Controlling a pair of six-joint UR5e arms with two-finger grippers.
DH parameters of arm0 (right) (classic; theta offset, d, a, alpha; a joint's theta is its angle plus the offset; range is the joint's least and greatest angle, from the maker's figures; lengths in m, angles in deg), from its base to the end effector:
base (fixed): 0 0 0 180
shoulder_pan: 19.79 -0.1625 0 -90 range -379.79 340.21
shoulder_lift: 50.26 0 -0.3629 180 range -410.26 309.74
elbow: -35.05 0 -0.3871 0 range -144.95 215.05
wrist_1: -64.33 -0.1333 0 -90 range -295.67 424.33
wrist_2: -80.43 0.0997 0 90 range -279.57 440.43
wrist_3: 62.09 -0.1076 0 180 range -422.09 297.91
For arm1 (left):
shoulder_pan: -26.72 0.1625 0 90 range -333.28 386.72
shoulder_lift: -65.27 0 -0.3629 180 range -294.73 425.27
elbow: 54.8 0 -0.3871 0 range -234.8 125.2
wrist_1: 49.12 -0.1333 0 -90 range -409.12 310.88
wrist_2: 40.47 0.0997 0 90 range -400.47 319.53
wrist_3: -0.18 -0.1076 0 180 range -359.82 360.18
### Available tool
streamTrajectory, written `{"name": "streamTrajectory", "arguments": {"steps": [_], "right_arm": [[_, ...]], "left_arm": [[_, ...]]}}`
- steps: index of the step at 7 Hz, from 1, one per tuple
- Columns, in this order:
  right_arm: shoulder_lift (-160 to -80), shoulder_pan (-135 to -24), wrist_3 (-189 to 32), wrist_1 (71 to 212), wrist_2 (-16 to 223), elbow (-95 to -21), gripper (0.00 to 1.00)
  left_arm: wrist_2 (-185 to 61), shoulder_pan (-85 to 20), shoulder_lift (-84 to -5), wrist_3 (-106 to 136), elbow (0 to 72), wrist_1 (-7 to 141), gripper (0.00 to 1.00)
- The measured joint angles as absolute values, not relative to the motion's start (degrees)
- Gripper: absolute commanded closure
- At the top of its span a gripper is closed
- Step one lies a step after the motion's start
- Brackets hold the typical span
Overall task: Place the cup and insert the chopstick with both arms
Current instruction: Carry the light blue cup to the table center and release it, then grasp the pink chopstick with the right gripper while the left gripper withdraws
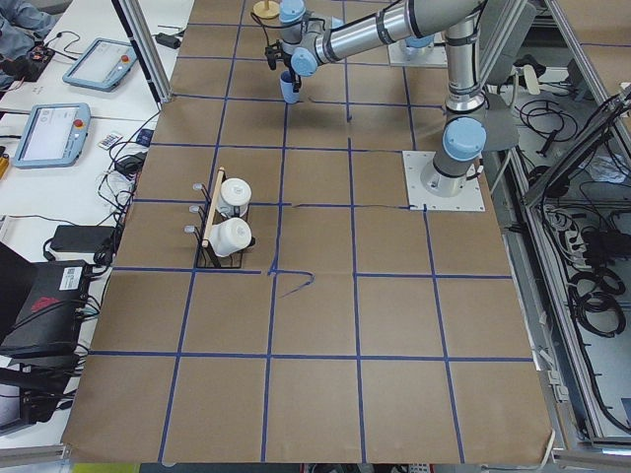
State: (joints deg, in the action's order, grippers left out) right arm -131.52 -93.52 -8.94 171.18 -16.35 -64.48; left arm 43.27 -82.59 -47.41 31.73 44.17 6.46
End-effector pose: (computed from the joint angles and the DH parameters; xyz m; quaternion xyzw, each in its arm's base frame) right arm -0.0298 -0.5327 0.2905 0.3164 -0.9467 -0.0438 0.0416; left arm -0.3268 -0.4939 0.1922 0.1051 -0.9927 -0.0016 0.0597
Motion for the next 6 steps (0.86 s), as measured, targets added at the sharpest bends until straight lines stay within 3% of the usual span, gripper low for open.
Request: {"name": "streamTrajectory", "arguments": {"steps": [2, 3, 6], "right_arm": [[-132.24, -93.6, -8.82, 166.0, -16.27, -62.62, 0.95], [-132.2, -93.64, -8.77, 163.72, -16.31, -61.27, 0.31], [-131.56, -93.7, -8.73, 162.81, -16.45, -60.51, 0.12]], "left_arm": [[43.44, -81.29, -45.33, 29.47, 37.84, 12.64, 0.03], [43.54, -78.87, -43.7, 26.34, 32.87, 20.11, 0.03], [44.77, -69.64, -37.02, 11.76, 22.67, 41.07, 0.0]]}}
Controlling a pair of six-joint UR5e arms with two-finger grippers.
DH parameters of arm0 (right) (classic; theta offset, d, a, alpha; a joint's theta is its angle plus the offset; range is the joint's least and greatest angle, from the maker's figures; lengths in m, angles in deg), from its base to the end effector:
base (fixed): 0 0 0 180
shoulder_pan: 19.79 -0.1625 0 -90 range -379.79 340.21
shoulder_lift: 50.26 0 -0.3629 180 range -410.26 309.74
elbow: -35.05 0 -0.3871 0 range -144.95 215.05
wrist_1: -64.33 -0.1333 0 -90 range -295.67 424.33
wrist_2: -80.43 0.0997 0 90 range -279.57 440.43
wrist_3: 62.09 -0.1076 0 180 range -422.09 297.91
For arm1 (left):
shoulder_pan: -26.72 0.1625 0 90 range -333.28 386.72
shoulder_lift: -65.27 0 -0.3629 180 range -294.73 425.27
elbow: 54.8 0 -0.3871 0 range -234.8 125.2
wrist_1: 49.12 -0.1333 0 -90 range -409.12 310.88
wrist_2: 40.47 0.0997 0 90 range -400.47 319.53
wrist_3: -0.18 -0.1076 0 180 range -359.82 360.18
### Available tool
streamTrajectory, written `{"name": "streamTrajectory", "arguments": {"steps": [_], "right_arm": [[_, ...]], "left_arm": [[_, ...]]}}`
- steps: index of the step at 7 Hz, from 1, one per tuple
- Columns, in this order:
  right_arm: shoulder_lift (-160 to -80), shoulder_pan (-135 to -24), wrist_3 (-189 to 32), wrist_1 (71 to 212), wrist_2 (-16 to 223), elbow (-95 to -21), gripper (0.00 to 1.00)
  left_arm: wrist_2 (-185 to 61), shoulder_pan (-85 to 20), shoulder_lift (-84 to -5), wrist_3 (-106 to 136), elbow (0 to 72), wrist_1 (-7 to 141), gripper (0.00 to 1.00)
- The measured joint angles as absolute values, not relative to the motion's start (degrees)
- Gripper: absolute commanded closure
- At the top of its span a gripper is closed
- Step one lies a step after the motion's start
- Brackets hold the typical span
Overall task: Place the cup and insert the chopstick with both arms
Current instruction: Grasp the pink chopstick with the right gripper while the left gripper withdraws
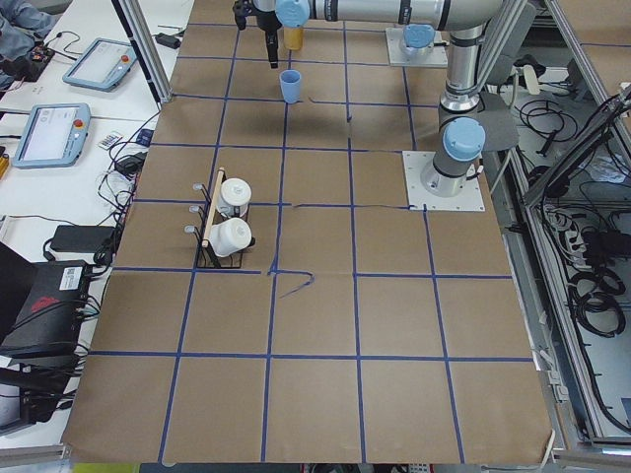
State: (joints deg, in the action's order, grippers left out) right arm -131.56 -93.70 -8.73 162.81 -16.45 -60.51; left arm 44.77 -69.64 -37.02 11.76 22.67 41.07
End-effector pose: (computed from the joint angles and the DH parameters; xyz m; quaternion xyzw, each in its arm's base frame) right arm -0.0280 -0.5316 0.3096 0.3214 -0.9437 -0.0755 0.0206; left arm -0.2038 -0.5449 0.4116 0.0455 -0.9981 -0.0060 0.0411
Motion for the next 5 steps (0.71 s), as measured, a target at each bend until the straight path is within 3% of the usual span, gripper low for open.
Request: {"name": "streamTrajectory", "arguments": {"steps": [4, 5], "right_arm": [[-131.41, -93.71, -8.9, 163.0, -16.45, -61.93, 0.15], [-131.4, -93.71, -8.94, 163.09, -16.51, -62.66, 0.35]], "left_arm": [[44.73, -64.05, -31.64, 3.6, 23.02, 44.61, 0.0], [44.26, -63.87, -31.17, 3.34, 23.8, 44.16, 0.0]]}}
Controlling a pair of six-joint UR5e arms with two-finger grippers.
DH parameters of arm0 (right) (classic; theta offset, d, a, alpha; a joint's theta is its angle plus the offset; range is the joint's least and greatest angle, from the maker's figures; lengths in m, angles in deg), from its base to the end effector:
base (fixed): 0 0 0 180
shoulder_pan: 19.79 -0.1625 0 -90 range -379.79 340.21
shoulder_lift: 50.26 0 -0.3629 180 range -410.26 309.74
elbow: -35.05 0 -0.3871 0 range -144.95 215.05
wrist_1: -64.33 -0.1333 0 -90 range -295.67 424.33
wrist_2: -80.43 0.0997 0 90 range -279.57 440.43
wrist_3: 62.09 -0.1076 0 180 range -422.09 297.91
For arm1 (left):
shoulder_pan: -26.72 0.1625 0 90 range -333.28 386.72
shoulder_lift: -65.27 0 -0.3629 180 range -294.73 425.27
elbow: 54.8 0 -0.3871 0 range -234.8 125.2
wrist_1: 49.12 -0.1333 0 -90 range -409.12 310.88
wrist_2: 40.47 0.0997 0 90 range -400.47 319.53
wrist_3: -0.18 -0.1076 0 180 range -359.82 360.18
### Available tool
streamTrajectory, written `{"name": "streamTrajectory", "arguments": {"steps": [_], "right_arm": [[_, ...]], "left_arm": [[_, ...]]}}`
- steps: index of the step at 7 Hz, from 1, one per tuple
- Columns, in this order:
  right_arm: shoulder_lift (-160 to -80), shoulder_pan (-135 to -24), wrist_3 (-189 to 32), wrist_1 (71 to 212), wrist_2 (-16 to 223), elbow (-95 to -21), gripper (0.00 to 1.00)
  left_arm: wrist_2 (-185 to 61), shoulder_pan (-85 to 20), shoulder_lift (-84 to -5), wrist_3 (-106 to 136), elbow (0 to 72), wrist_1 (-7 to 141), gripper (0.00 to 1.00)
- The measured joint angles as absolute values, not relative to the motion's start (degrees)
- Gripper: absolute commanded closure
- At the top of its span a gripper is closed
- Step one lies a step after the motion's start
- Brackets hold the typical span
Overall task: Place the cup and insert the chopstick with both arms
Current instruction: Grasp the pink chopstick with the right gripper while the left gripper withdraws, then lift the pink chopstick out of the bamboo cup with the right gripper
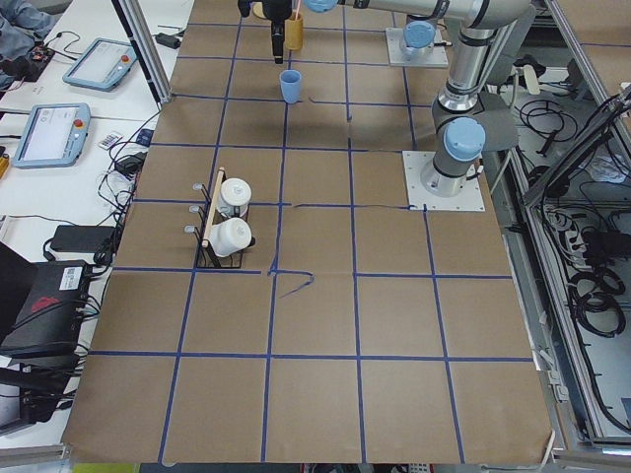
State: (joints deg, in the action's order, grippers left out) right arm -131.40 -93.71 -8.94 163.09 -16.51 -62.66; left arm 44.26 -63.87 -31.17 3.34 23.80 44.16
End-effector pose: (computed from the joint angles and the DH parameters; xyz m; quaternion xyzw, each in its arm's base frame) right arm -0.0260 -0.5245 0.2913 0.3205 -0.9429 -0.0902 0.0111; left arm -0.1486 -0.5277 0.4524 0.0217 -0.9986 0.0131 0.0464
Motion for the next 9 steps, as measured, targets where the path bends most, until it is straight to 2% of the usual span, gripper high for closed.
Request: {"name": "streamTrajectory", "arguments": {"steps": [3, 4, 9], "right_arm": [[-131.38, -93.71, -9.12, 163.18, -16.95, -63.15, 0.9], [-131.38, -93.71, -9.28, 163.11, -17.06, -63.18, 1.0], [-131.93, -93.76, -9.63, 161.23, -17.09, -61.52, 1.0]], "left_arm": [[45.8, -63.8, -30.32, 3.76, 25.46, 37.69, 0.0], [48.07, -63.73, -30.13, 3.91, 26.4, 35.48, 0.0], [49.62, -63.63, -29.24, 3.79, 28.64, 33.19, 0.0]]}}
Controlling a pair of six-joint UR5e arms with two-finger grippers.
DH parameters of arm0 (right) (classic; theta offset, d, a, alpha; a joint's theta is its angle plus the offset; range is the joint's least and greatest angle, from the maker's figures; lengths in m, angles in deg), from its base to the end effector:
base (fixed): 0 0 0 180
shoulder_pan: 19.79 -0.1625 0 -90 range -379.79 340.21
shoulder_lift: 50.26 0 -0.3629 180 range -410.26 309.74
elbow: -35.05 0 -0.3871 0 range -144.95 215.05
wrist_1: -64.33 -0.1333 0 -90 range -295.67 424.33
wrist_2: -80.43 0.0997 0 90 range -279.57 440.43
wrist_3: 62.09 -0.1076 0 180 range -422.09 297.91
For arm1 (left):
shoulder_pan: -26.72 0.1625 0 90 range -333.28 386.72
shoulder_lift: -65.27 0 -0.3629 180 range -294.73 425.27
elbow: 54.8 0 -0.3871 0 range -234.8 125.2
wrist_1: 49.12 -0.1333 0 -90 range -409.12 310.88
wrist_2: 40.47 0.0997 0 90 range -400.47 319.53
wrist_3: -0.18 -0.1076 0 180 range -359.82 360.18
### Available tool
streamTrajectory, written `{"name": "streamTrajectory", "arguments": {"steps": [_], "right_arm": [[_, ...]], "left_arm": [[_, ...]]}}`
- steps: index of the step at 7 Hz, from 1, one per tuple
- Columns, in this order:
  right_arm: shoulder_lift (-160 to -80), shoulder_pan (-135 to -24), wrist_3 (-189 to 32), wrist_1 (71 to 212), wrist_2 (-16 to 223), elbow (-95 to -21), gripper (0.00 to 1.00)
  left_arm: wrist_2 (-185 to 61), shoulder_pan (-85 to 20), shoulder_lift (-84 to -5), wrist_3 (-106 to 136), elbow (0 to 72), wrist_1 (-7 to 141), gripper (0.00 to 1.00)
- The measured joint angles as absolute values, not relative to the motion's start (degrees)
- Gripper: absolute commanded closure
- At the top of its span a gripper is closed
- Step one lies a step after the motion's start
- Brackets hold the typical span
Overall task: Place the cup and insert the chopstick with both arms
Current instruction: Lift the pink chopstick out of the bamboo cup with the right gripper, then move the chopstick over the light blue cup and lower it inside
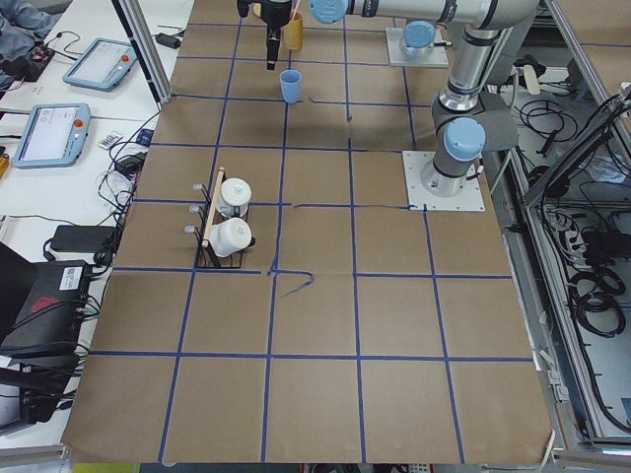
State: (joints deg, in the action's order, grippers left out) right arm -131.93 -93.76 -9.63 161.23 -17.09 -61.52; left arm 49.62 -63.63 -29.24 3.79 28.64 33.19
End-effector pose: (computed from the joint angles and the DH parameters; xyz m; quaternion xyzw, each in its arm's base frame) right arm -0.0264 -0.5236 0.3025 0.3155 -0.9441 -0.0944 0.0149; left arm -0.1364 -0.5310 0.4489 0.0284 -0.9960 0.0849 0.0022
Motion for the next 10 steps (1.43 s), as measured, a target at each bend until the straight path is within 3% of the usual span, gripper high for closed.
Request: {"name": "streamTrajectory", "arguments": {"steps": [5, 10], "right_arm": [[-132.97, -94.7, -13.83, 142.18, -13.79, -46.23, 1.0], [-131.29, -115.33, -44.94, 143.22, -7.16, -43.37, 1.0]], "left_arm": [[49.51, -63.63, -29.07, 3.79, 28.79, 33.23, 0.0], [49.51, -63.63, -28.9, 3.79, 29.17, 33.23, 0.0]]}}
